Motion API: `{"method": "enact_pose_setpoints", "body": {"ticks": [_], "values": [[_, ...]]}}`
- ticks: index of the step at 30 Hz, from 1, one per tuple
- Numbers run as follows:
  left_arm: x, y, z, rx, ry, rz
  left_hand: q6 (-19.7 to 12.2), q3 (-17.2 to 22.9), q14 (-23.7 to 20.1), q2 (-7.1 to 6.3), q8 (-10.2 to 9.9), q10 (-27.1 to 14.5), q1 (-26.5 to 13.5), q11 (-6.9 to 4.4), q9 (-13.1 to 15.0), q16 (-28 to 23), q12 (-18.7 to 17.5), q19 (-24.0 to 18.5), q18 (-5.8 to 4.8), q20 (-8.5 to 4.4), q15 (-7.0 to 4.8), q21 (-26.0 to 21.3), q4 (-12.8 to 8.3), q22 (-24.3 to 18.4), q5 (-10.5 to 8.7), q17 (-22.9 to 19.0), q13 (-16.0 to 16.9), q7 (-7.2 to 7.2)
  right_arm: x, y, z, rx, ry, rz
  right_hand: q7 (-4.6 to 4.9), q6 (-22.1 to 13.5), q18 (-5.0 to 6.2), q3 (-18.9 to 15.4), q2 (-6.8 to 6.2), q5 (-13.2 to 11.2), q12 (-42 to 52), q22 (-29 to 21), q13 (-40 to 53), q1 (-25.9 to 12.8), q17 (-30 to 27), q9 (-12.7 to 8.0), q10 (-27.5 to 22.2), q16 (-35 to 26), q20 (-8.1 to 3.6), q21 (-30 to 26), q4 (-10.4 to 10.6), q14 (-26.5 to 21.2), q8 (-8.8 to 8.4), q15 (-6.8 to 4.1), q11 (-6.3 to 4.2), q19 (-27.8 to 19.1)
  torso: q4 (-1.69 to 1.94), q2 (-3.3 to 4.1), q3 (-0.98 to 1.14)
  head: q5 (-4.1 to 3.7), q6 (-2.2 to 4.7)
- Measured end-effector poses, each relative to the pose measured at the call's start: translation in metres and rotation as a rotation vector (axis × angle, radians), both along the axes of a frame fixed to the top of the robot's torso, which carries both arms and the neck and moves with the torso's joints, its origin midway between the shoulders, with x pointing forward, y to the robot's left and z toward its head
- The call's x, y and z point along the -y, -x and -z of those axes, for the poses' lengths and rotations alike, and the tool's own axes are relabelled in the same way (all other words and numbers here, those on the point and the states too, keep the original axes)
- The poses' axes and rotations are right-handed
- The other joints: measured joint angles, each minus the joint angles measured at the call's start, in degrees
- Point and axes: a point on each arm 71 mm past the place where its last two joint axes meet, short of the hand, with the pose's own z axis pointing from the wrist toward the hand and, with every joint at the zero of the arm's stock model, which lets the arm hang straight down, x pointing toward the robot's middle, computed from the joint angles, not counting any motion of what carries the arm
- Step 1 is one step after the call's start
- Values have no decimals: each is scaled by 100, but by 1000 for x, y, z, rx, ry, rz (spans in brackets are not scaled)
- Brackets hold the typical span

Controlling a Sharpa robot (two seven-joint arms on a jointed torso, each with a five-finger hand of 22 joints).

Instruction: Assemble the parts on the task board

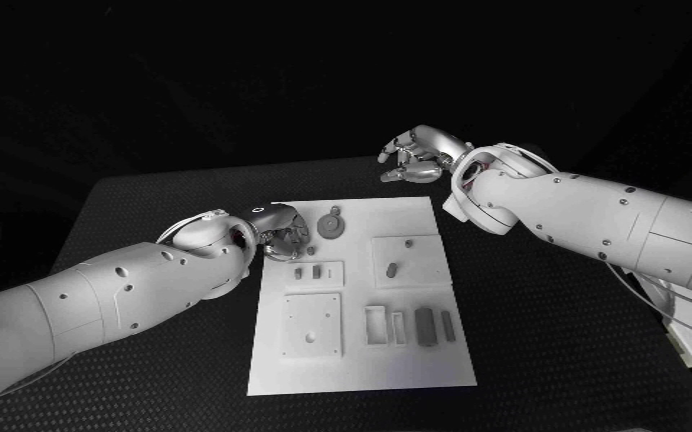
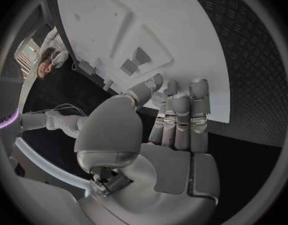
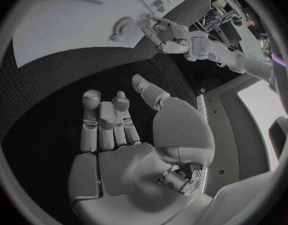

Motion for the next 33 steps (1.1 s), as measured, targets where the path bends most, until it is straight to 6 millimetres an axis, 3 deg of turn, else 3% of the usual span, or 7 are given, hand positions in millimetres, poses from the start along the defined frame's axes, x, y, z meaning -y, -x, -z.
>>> {"method": "enact_pose_setpoints", "body": {"ticks": [10,13,17,20,24,28,33], "values": [[-32,-3,-8,0,39,-76,104,62,-149,0,134,-66,0,69,0,-147,59,-140,94,111,3,-173,24,0,0,-114,80,103,18,-1,1,-3,5,31,-8,8,0,-15,0,0,-37,0,-54,0,-25,0,-48,-7,1,-43,-15,-43,0,1,2,-1,5,-3,-5,-10,75],[-47,-5,-13,-23,109,-137,115,135,-404,0,160,55,0,26,-11,-477,86,-448,128,151,13,-465,40,-75,0,-270,136,113,26,0,3,-9,11,40,-8,8,1,17,0,0,-367,0,-317,0,-177,0,-116,-242,55,-137,-48,-123,0,-11,-12,-101,8,-3,-8,-18,105],[-68,-9,-20,-81,259,-240,115,158,-706,36,199,106,-36,57,-24,-1018,94,-812,179,231,38,-920,64,-335,0,-518,203,113,37,4,11,-25,27,46,-7,7,103,74,0,0,-1013,-102,-839,0,-539,13,-208,-761,186,-420,-73,-292,47,-3,-21,-375,5,-3,-9,-31,137],[-84,-10,-25,-127,395,-312,83,158,-860,43,242,92,-124,72,-33,-1518,92,-1045,223,292,118,-1310,64,-597,-31,-727,245,144,44,9,19,-34,54,42,-7,7,143,122,0,0,-1975,-188,-1541,0,-730,38,-466,-1019,237,-575,-89,-333,82,-18,35,-449,2,-4,-12,-53,155],[-97,-9,-28,-189,570,-376,62,95,-1162,80,256,-72,-248,236,-42,-2200,6,-1427,225,397,324,-1804,40,-919,-41,-984,238,184,50,14,27,-33,105,24,69,93,140,175,46,0,-3718,-203,-2953,49,-812,67,-486,-1097,283,-576,-111,-218,160,189,264,-438,-1,-10,-11,-82,174],[-102,-9,-29,-237,719,-410,-1,-91,-1344,131,300,-196,-345,274,-49,-2900,5,-1676,211,525,495,-2236,-22,-1234,-41,-1174,199,203,54,23,38,-24,184,-9,113,172,130,175,21,0,-4462,-216,-3622,235,-841,73,-201,-1048,257,-575,-111,-117,200,279,295,-332,-1,-17,-18,-100,201],[-101,-9,-30,-283,857,-423,0,-229,-1329,175,326,-196,-388,274,-60,-3186,5,-1696,169,558,533,-2389,-35,-1356,-67,-1182,181,204,49,33,53,0,297,-74,88,275,83,142,-1,0,-4772,-217,-3937,333,-856,72,87,-1005,183,-574,-111,20,263,242,286,-204,5,-33,-38,-113,222]]}}
